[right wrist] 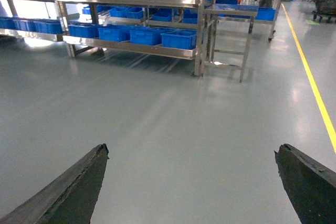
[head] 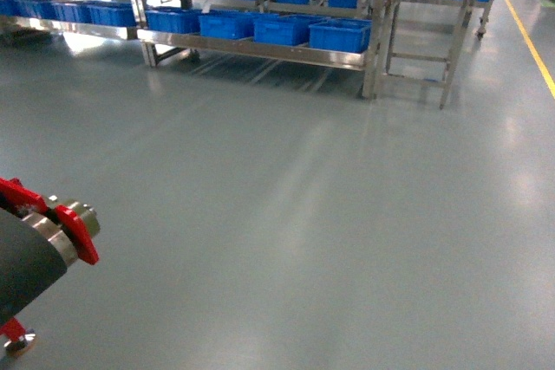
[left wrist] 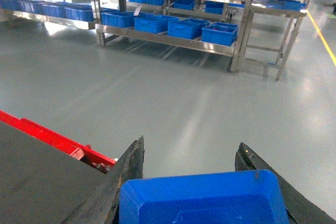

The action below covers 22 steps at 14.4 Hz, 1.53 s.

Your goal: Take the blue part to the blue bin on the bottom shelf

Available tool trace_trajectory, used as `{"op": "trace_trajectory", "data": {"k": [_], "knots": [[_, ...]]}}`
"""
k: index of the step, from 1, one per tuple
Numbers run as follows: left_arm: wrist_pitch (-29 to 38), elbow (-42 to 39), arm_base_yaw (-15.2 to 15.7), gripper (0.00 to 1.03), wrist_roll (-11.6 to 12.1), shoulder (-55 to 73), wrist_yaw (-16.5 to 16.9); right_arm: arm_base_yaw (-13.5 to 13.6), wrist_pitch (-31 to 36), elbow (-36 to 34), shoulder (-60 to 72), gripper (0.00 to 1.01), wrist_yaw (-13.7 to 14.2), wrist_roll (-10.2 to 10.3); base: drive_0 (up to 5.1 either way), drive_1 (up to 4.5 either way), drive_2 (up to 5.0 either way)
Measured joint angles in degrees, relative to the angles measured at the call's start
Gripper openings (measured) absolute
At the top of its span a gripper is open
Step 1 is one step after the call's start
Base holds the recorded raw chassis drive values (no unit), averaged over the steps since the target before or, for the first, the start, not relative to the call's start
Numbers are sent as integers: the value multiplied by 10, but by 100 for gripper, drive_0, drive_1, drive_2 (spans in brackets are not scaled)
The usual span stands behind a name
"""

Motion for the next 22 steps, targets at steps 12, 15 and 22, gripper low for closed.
{"op": "trace_trajectory", "data": {"k": [12, 15, 22], "knots": [[0, 0, 0, 44, 0, 0, 0, 0, 0, 0, 0, 98, 0, 0, -165, -165, -165], [0, 0, 0, 44, -1, 0, 0, 0, 0, 0, 0, 98, 0, 0, -143, -143, -143], [0, 0, -1, 44, -1, 2, 1, 0, 0, 0, 0, 98, 0, 0, -143, -143, -143]]}}
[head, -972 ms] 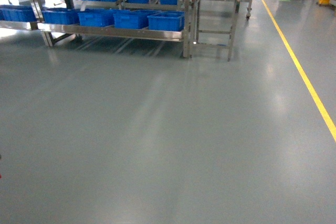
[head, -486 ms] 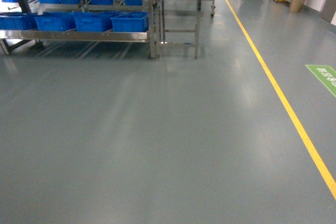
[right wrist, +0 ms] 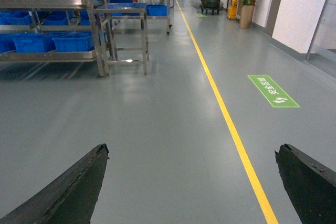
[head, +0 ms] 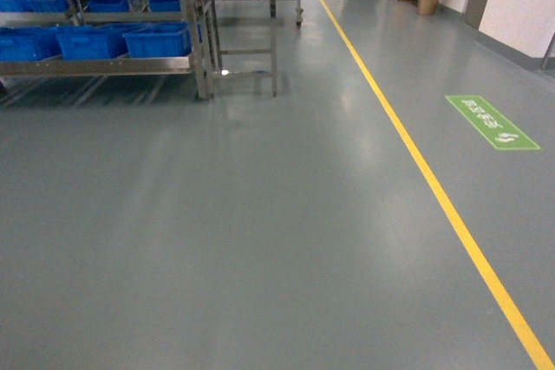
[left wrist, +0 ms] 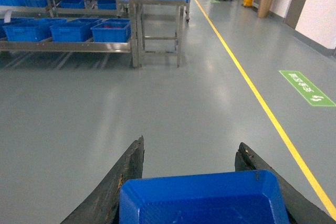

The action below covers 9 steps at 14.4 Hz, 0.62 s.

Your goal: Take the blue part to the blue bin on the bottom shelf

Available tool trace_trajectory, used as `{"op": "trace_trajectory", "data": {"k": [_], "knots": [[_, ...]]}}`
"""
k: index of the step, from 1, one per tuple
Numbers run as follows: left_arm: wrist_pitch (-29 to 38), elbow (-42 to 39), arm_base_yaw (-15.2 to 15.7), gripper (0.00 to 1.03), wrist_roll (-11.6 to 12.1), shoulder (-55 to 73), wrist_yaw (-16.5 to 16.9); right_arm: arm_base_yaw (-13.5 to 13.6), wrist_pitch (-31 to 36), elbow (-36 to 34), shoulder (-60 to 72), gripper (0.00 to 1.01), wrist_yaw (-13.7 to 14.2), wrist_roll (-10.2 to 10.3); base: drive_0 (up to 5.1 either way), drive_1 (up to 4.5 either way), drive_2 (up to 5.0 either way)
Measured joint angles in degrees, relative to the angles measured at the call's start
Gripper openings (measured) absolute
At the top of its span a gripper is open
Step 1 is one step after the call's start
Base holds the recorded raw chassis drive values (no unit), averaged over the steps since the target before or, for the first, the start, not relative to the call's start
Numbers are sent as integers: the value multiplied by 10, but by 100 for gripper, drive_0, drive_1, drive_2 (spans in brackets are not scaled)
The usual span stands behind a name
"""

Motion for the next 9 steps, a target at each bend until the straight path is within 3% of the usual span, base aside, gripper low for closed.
{"op": "trace_trajectory", "data": {"k": [9], "knots": [[0, 0, 1, 44, 0, -2, -1, 0, -1, 0, 0, 98, 0, 0, -143, -143, -143]]}}
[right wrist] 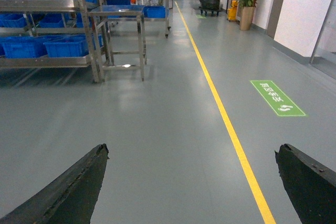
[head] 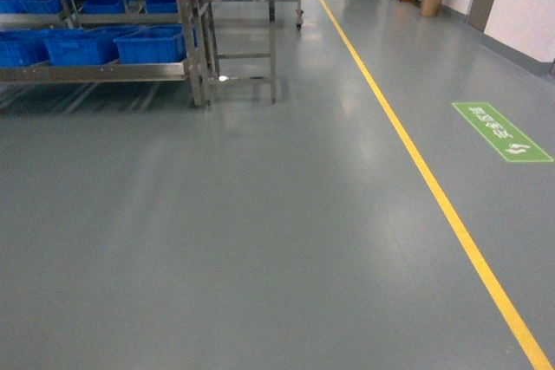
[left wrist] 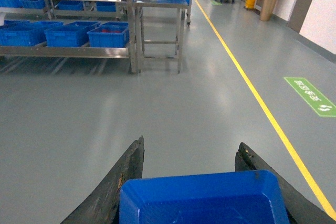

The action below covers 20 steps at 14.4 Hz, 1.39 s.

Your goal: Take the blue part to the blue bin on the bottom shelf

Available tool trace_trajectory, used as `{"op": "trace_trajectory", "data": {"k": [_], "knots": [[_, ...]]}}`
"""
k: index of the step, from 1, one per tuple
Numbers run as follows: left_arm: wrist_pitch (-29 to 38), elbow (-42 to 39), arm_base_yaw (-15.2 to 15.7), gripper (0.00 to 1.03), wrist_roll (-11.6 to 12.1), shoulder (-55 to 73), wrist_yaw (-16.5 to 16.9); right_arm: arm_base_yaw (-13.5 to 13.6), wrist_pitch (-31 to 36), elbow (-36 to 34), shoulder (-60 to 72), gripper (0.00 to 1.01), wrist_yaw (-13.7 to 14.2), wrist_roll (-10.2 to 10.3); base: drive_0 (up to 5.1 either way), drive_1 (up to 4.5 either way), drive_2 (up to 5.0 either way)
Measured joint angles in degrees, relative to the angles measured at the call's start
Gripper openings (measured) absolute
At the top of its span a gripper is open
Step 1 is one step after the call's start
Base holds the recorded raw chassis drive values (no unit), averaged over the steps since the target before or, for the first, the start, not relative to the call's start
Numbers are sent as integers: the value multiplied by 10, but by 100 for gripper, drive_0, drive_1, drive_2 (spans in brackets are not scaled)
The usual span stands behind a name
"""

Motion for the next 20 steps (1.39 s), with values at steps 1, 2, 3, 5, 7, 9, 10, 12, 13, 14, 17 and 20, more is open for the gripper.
{"op": "trace_trajectory", "data": {"k": [1, 2, 3, 5, 7, 9, 10, 12, 13, 14, 17, 20], "knots": [[1, 0, 0, 44, 0, 1, 0, 0, 2, 0, 0, 98, 0, 0, -143, -143, -143], [0, 0, 0, 44, 0, 0, -1, 0, 1, 0, 0, 98, 0, 0, -143, -143, -143], [0, 0, 0, 44, 0, 1, -1, 0, 2, 0, 0, 98, 0, 0, -143, -143, -143], [0, 0, 0, 44, 0, 1, 0, 0, 2, 0, 0, 98, 0, 0, -72, 137, -281], [1, 0, 0, 44, 0, 1, 0, 0, 0, 0, 0, 98, 0, 0, 0, 418, -418], [2, 0, 0, 44, 0, 1, 0, 0, 1, 0, 0, 98, 0, 0, 0, 418, -418], [-1, 0, 0, 44, 0, 1, 0, 0, 3, 0, 0, 98, 0, 0, 0, 418, -418], [1, 0, 0, 44, 0, 1, 1, 0, 1, 0, 0, 98, 0, 0, 0, 418, -418], [-1, 0, 0, 44, 0, 1, -2, 0, 1, 0, 0, 98, 0, 0, 0, 418, -418], [-1, 0, 0, 44, 0, 1, 0, 0, 1, 0, 0, 98, 0, 0, 0, 418, -418], [0, 0, 0, 44, 0, 1, 0, 0, 0, 0, 0, 98, 0, 0, 0, 418, -418], [0, 0, 0, 44, 0, 0, 0, 0, 0, 0, 0, 98, 0, 0, 0, 418, -418]]}}
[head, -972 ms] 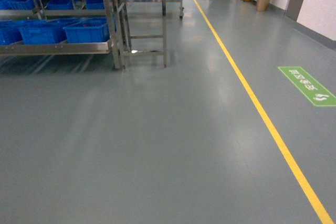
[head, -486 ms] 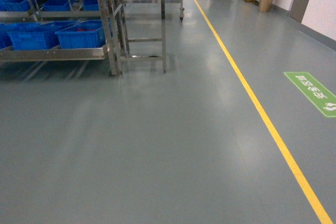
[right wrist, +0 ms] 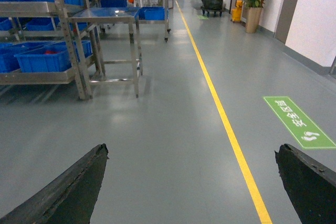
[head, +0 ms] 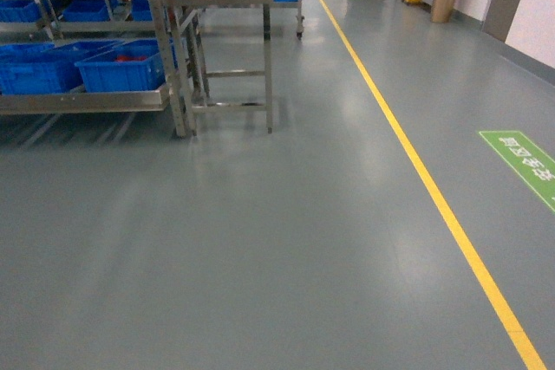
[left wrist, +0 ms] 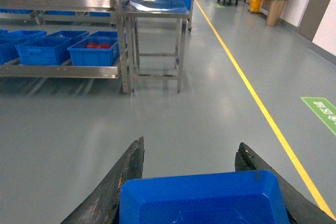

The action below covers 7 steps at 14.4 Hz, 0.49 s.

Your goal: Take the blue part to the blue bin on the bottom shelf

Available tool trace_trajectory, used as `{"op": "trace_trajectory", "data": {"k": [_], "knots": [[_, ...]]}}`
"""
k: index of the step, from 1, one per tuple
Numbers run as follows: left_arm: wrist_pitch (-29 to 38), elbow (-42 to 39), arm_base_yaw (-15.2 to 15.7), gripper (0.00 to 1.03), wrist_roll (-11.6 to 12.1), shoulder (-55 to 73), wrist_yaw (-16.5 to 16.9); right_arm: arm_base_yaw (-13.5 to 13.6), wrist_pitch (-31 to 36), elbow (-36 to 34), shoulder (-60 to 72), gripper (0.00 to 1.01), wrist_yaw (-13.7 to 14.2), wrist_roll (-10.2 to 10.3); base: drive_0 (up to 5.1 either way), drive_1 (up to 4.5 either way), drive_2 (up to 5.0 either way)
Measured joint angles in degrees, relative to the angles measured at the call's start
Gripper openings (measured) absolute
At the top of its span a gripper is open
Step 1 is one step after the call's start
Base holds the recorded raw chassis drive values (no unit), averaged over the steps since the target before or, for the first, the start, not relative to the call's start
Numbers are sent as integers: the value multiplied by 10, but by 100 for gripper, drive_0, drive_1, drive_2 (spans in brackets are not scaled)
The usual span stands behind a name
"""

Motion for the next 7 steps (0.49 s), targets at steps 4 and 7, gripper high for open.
{"op": "trace_trajectory", "data": {"k": [4, 7], "knots": [[-2, 0, 0, 44, 0, 0, -1, 0, 1, 0, 0, 98, 0, 0, 0, 418, -418], [-1, 0, 0, 44, 0, 1, 0, 0, 0, 0, 0, 98, 0, 0, 0, 418, -418]]}}
